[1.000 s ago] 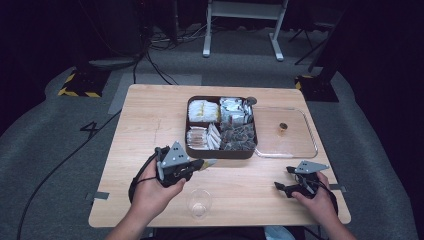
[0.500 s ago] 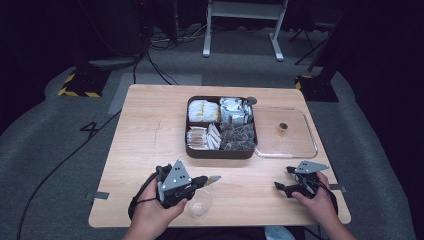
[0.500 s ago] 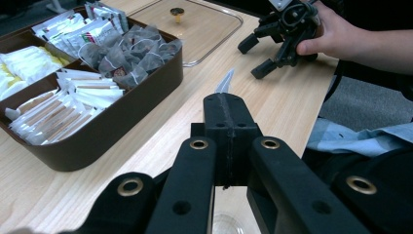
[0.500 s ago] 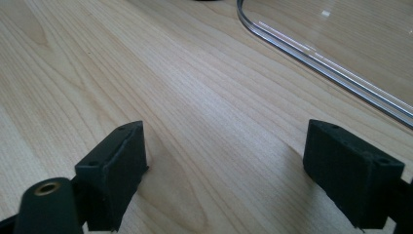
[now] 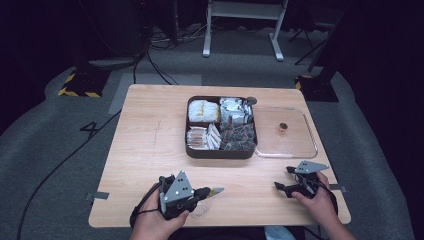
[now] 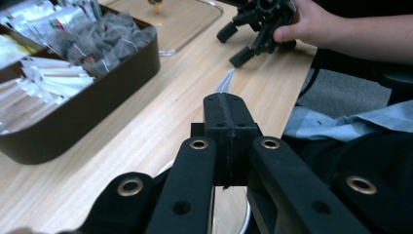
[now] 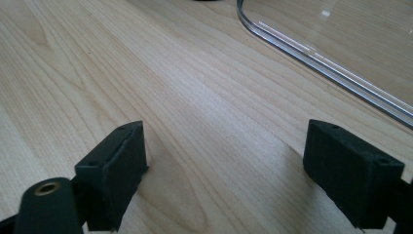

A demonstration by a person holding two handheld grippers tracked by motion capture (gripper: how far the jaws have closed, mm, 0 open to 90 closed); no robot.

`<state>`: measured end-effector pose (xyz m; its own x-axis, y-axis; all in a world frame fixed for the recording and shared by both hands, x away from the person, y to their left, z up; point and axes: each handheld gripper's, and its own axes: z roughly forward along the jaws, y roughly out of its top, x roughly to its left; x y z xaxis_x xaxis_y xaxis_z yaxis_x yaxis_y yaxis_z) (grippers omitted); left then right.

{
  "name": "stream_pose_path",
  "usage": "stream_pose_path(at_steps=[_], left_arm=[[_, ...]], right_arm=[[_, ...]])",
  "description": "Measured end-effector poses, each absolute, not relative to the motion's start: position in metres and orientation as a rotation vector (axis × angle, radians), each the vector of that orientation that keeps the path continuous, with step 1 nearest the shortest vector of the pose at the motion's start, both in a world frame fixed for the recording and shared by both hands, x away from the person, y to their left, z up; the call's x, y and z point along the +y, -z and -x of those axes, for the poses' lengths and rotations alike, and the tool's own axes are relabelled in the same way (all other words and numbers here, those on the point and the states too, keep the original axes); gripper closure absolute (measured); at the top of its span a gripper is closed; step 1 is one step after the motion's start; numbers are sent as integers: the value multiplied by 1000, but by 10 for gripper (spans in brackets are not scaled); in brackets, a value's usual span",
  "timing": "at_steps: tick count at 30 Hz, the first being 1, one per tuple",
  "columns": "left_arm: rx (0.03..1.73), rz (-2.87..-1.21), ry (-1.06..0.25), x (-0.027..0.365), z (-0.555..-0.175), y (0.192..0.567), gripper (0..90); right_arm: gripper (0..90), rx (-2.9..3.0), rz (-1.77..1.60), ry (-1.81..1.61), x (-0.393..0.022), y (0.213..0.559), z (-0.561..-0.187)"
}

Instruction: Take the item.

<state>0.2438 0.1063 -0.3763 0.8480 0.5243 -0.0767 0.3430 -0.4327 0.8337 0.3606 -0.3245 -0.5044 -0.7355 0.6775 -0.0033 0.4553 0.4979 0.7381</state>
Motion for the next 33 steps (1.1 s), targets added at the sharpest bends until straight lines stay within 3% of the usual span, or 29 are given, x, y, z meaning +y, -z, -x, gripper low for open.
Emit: stream_pose_path(at_steps=[21,24,33], left_arm=[[714,-2078,-215,118,-244,394,888],[719,-2055,-223,117,-241,397,619],[738,-2046,-285,123,-241,395,500]], right_arm=[[161,2453,-953,-1079,-325,504,-360],[160,2453,-953,-1079,-325,504,-360],[160,2457,-947,-1080,-324,504,-359]])
